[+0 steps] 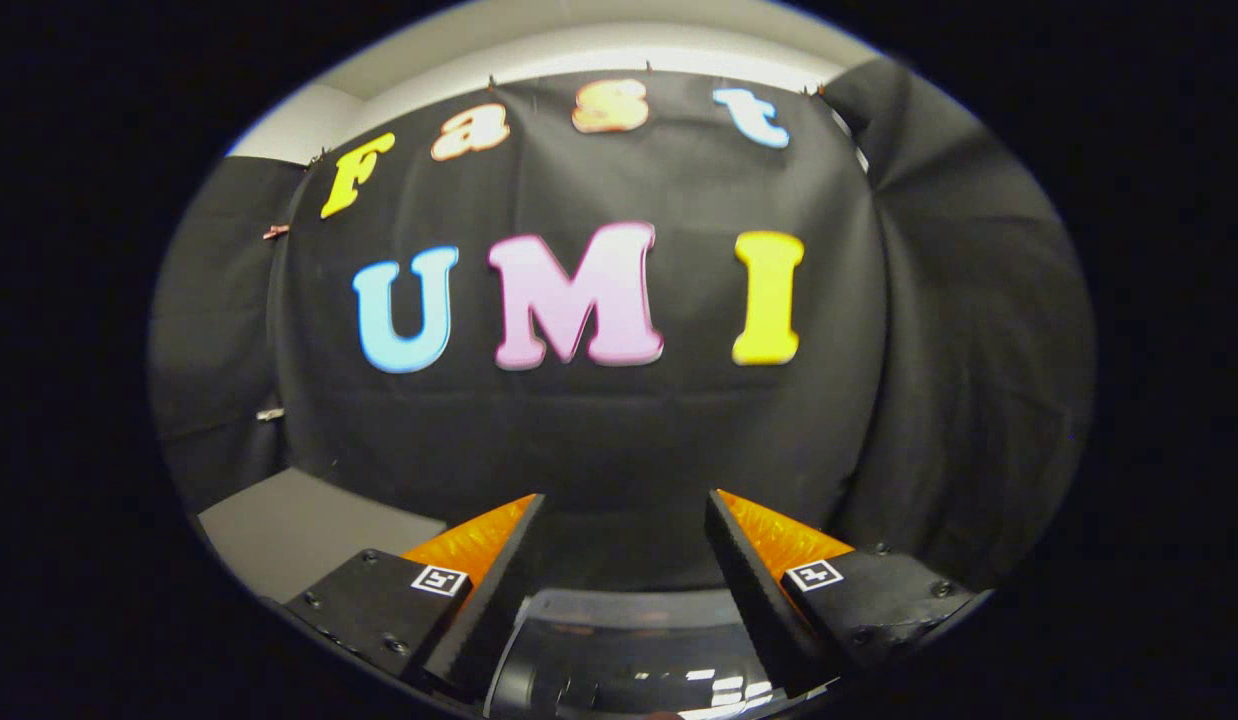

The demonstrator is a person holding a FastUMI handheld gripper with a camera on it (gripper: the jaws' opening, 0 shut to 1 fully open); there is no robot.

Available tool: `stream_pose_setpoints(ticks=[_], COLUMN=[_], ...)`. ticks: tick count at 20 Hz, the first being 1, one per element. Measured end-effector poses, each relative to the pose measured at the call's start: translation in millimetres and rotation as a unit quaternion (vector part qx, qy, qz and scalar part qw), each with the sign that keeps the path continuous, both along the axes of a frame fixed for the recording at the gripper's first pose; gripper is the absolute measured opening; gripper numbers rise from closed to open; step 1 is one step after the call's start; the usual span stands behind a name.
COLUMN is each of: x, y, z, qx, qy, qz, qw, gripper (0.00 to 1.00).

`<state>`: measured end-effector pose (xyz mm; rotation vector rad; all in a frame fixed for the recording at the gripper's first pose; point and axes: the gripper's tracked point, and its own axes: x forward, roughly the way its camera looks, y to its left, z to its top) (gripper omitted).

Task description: Put the clothes into the washing machine and then close the washing machine lid.

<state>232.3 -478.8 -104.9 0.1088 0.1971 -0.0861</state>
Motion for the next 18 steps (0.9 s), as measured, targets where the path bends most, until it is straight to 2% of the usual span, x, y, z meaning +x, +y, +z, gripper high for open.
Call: stream_pose_setpoints(ticks=[1,2,6,10,18], x=[-3,-9,-25,-29,-26], y=[2,17,76,103,101], z=[19,33,67,62,56], qx=[-0.015,-0.023,-0.061,-0.050,-0.029], qy=[-0.030,-0.047,-0.091,-0.082,-0.068], qz=[-0.018,-0.016,0.029,0.049,0.034], qw=[0.999,0.998,0.994,0.994,0.997], gripper=[0.99,0.99,0.99,0.98,0.98])
